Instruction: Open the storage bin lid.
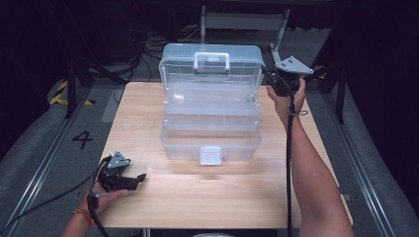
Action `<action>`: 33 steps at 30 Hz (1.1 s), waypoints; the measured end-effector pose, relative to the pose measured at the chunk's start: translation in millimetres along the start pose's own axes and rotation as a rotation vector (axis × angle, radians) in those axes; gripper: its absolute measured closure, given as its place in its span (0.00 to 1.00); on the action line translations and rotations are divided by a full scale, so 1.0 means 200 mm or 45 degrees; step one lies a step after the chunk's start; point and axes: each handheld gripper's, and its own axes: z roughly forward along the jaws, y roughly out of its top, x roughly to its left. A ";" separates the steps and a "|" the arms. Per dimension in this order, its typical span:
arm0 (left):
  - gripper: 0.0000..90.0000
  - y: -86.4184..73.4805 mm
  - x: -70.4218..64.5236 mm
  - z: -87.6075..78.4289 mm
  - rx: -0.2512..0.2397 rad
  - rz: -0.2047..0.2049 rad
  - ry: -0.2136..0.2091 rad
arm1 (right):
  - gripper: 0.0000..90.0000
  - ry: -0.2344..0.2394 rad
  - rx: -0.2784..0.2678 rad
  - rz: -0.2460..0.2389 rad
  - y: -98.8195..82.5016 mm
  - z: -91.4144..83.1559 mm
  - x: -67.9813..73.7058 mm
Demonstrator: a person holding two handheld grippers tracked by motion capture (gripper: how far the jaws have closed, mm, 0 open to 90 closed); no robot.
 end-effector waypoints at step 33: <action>0.17 0.00 0.00 0.00 -0.006 -0.023 -0.004 | 0.95 0.027 0.035 0.062 0.04 0.15 -0.08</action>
